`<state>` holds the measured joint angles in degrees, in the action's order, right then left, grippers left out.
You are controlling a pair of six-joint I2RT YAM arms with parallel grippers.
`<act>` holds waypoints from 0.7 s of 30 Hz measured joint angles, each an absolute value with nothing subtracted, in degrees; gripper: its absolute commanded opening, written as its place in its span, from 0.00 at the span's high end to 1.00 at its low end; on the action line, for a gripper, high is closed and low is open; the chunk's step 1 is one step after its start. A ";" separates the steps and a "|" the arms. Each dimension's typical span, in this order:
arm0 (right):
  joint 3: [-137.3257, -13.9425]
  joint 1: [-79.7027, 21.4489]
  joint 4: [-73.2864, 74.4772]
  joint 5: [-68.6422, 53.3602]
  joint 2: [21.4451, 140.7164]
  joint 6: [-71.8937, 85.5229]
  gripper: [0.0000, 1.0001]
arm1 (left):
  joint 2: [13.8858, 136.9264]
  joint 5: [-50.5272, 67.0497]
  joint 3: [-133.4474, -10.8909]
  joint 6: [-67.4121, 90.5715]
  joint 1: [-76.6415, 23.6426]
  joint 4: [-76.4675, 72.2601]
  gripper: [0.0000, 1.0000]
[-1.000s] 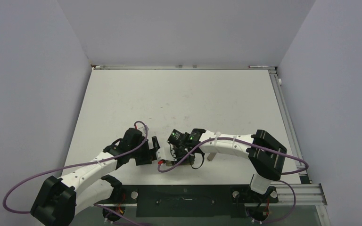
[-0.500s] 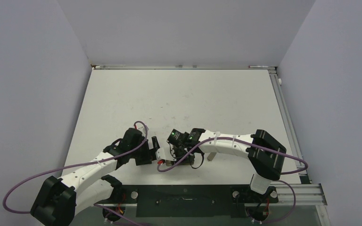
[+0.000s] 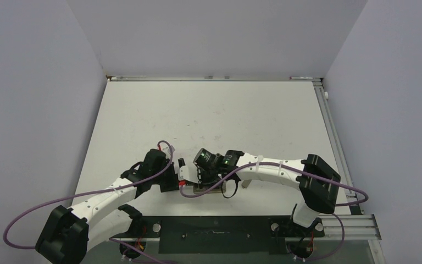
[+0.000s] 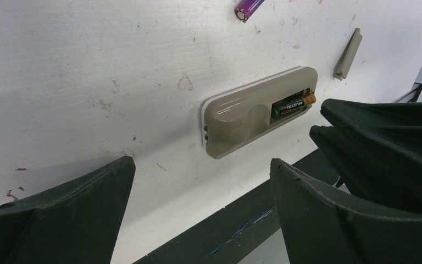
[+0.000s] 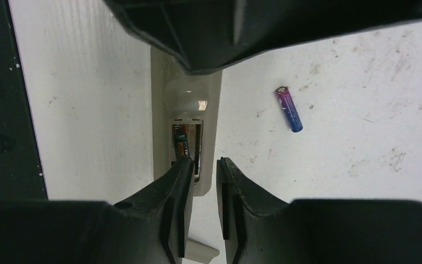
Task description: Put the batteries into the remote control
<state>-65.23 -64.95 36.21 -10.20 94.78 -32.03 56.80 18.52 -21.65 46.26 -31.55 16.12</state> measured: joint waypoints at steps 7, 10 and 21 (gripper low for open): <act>-63.88 -64.51 32.73 -7.14 90.41 -24.75 0.80 | 56.80 18.72 -21.65 46.30 -31.55 15.77 0.09; -62.28 -63.64 31.00 -4.97 88.25 -19.51 0.80 | 56.82 18.72 -21.65 46.30 -31.55 15.57 0.09; -59.31 -63.09 28.69 4.71 86.04 4.29 0.85 | 58.76 18.96 -21.65 46.33 -31.55 13.61 0.09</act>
